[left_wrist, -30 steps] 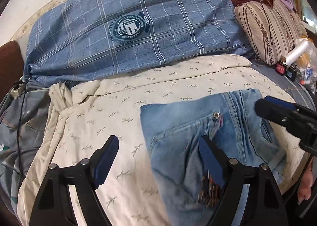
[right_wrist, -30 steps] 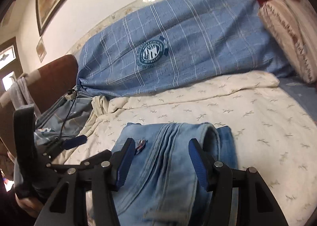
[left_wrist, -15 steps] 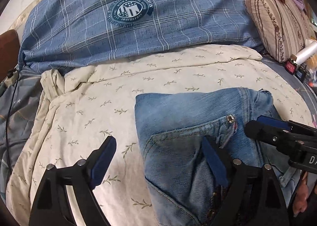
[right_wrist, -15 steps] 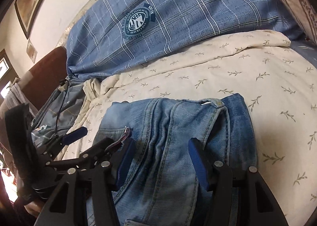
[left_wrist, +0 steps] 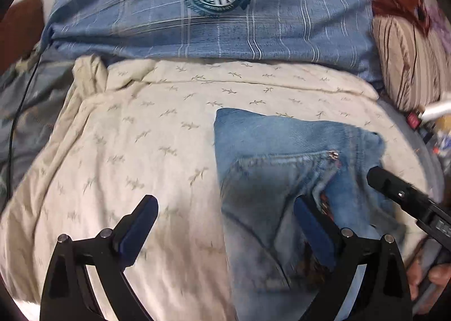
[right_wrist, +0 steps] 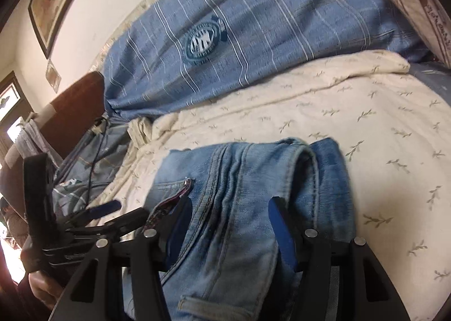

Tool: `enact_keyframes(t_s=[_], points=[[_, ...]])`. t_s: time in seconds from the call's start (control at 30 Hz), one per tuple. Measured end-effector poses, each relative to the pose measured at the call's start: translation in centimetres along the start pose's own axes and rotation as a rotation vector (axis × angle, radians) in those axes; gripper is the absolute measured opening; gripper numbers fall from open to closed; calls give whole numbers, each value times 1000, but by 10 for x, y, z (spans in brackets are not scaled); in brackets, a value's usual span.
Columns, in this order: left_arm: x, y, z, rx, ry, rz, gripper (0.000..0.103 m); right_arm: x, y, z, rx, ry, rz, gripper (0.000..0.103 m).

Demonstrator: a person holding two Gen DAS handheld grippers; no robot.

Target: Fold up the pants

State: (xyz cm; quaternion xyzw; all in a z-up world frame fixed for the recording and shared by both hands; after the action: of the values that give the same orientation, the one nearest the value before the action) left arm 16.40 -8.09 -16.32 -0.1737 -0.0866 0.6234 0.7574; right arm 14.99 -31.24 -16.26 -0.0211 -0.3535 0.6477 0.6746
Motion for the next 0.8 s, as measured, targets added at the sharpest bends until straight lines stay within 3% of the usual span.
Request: enact_keyframes(t_s=[0.1, 0.23, 0.33, 0.53, 0.7, 0.8], points=[[6, 16, 6, 46, 14, 37, 97, -5, 6, 11, -6, 9, -15, 60], [5, 43, 9, 55, -75, -10, 97, -10, 19, 21, 7, 0, -25, 60], [3, 57, 5, 57, -91, -36, 97, -8, 31, 28, 10, 7, -3, 60], [10, 62, -13, 55, -60, -29, 103, -16, 51, 7, 114, 75, 12, 60], [13, 64, -22, 64, -42, -12, 103, -17, 57, 4, 86, 75, 37, 64], [8, 65, -20, 55, -79, -34, 103, -17, 57, 2, 71, 75, 29, 67]])
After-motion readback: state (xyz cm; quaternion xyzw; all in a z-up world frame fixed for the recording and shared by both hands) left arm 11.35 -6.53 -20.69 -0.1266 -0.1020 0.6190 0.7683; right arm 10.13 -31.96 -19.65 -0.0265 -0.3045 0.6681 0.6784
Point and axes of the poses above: each gripper's, at about its wrist camera, not at the fingertips, and z roughly against the way its jaws point, x to its left, y to its underside, the point moved 3 cm from there along -z, roughly the way its jaws point, and after that the axes turned 15 degrees about x, right-handed, at the moved point
